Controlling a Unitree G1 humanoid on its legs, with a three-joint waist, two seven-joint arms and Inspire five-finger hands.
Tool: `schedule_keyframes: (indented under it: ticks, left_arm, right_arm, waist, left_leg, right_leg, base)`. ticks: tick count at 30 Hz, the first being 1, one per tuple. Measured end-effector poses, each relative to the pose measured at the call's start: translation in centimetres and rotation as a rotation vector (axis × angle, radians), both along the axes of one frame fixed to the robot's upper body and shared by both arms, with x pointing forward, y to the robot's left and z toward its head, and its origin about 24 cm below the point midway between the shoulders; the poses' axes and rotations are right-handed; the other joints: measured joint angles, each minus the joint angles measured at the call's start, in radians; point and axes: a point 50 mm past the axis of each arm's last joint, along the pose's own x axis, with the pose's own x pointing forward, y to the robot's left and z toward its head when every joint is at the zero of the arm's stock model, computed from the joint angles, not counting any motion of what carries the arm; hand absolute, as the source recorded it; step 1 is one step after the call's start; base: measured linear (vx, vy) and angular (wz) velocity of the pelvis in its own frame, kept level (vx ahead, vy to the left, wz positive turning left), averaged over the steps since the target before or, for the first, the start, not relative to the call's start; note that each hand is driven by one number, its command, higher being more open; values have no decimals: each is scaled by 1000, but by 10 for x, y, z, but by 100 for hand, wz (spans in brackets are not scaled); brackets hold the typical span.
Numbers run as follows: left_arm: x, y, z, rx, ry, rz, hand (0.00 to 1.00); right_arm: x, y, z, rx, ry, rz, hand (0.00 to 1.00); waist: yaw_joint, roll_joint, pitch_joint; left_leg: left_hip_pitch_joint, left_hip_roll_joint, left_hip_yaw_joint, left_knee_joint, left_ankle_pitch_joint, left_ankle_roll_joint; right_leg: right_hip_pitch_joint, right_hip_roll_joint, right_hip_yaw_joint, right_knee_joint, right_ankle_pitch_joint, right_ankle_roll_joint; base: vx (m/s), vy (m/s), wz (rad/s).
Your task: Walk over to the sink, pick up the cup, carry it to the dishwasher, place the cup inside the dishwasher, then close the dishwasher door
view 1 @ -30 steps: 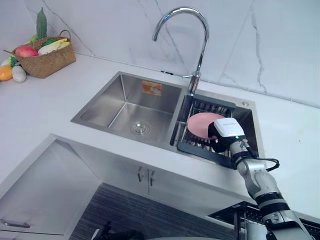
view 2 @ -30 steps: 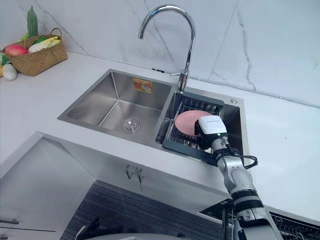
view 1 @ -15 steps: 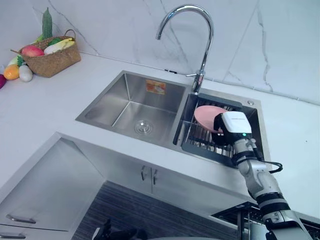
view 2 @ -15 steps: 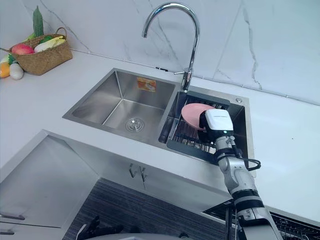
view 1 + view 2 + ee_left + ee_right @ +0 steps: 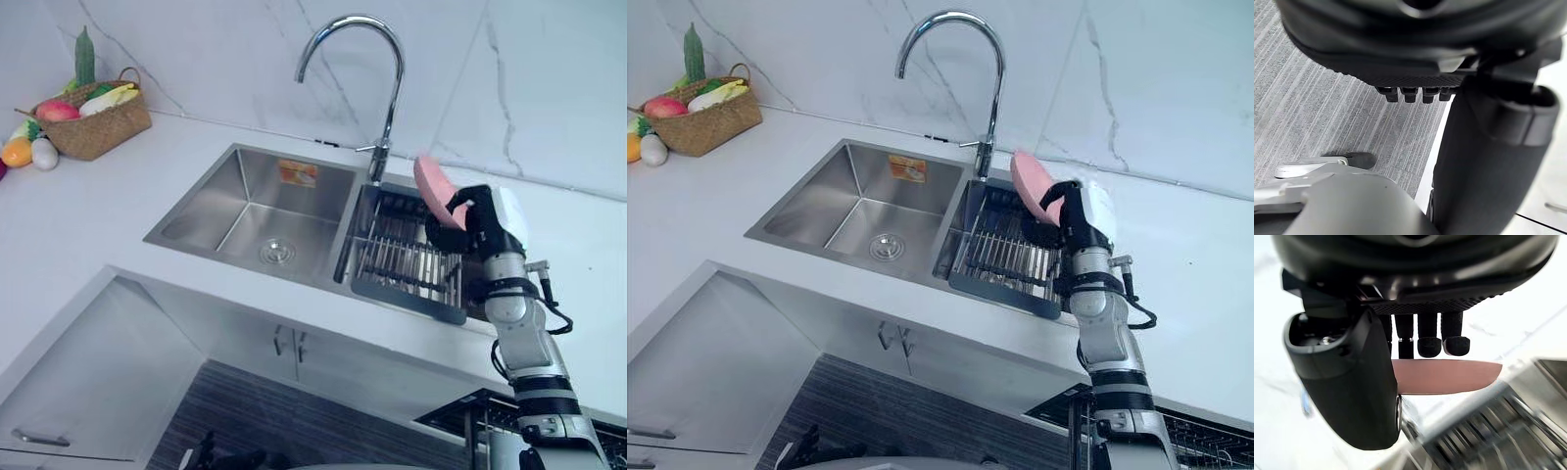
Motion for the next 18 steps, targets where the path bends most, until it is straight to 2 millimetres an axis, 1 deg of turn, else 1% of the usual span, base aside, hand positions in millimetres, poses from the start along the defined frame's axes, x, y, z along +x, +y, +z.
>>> schedule_keyframes:
  ticks: [2, 4, 5, 6, 7, 8, 9, 10, 11, 12, 13, 14, 15, 16, 17, 18]
  left_arm:
    - [0, -1, 1, 0, -4, -16, 100]
    - [-3, -3, 1, -2, -14, -11, 100]
    - [1, -7, 3, -6, -57, -3, 100]
    - [7, -13, 4, -14, -92, -15, 100]
    - [9, -17, 4, -22, -102, -20, 100]
    - [11, -22, 4, -38, -105, -43, 100]
    - [12, -20, 4, -45, -105, -65, 100]
    - [13, -18, 4, -44, -103, -73, 100]
    - [13, -14, 4, -42, -92, -86, 100]
    - [13, -12, 4, -43, -85, -87, 100]
    - [14, -10, 4, -49, -78, -80, 100]
    - [14, -9, 4, -51, -77, -72, 100]
    - [15, -13, 3, -71, -73, -53, 100]
    - [10, -13, 2, -90, -71, -9, 100]
    - [8, -10, 2, -90, -69, 9, 100]
    - [4, -5, 3, -83, -65, 28, 100]
  right_arm:
    - [-5, -3, 12, -7, -54, -13, 0]
    - [-6, -3, 16, -17, -72, -15, 0]
    - [-6, -2, 19, -45, -80, -10, 0]
    - [-6, 0, 26, -71, -109, 7, 0]
    - [-6, 0, 31, -86, -127, 15, 0]
    - [-8, 0, 39, -127, -159, 18, 0]
    - [-9, -3, 44, -166, -183, -5, 0]
    - [-10, -6, 45, -180, -188, -22, 0]
    - [-12, -14, 46, -202, -181, -74, 0]
    - [-13, -21, 47, -202, -176, -118, 0]
    - [-14, -30, 47, -187, -163, -170, 0]
    - [-13, -31, 48, -179, -163, -178, 0]
    - [-7, -29, 52, -174, -176, -175, 0]
    - [0, -24, 48, -174, -158, -152, 0]
    - [3, -22, 45, -176, -144, -141, 0]
    - [6, -19, 38, -202, -119, -133, 0]
  waist:
    - [4, 3, 2]
    - [19, 6, 11]
    - [39, 24, 14]
    - [53, 49, 19]
    - [55, 67, 16]
    - [49, 86, 14]
    - [33, 82, 20]
    - [22, 80, 25]
    - [2, 61, 38]
    - [-10, 57, 45]
    - [-17, 40, 56]
    - [-5, 41, 56]
    - [15, 69, 75]
    - [25, 75, 77]
    - [27, 73, 78]
    - [31, 72, 74]
  left_leg:
    - [9, 9, 5, 1, -1, -1]
    - [-18, 24, 30, 154, -88, -2]
    - [-72, 45, 34, 345, -180, -9]
    - [-118, 74, 4, 479, -241, -19]
    - [-131, 84, -14, 507, -263, -28]
    - [-131, 90, -33, 501, -293, -34]
    - [-133, 78, -16, 466, -291, -24]
    - [-131, 70, -2, 447, -283, -13]
    - [-126, 53, 39, 420, -268, -1]
    - [-123, 47, 62, 426, -266, 2]
    - [-112, 48, 101, 428, -268, 9]
    - [-95, 55, 143, 415, -268, 18]
    - [-58, 91, 220, 388, -265, 32]
    - [-27, 128, 294, 377, -266, 31]
    - [-12, 143, 321, 375, -266, 30]
    - [4, 177, 367, 368, -271, 23]
  right_leg:
    - [4, 8, 12, 2, 0, -4]
    - [13, 14, 76, 21, -7, -14]
    - [9, 30, 149, 46, -28, -20]
    - [-10, 52, 217, 61, -40, -25]
    - [-27, 65, 248, 64, -37, -27]
    - [-71, 77, 307, 76, -24, -27]
    - [-129, 69, 360, 105, -14, -20]
    - [-149, 61, 380, 124, -12, -16]
    - [-187, 50, 414, 141, -6, -7]
    - [-194, 40, 424, 139, 5, -1]
    - [-207, 38, 419, 125, 31, -10]
    - [-203, 29, 394, 97, 20, -58]
    - [-221, -14, 216, 202, -56, -140]
    - [-260, -79, 55, 398, -93, -188]
    - [-263, -111, 1, 490, -105, -205]
    - [-256, -157, -74, 627, -135, -246]
  base:
    - [0, -28, -7]
    - [-6, 5, -54]
    - [-29, 37, -121]
    - [-47, 51, -140]
    - [-58, 65, -157]
    - [-44, 85, -150]
    - [-43, 83, -133]
    - [-57, 81, -107]
    - [-76, 85, -76]
    - [-94, 122, -92]
    - [-82, 114, -88]
    - [-104, 97, -138]
    - [-135, 106, -173]
    - [-128, 119, -165]
    - [-89, 130, -131]
    - [-26, 68, -102]
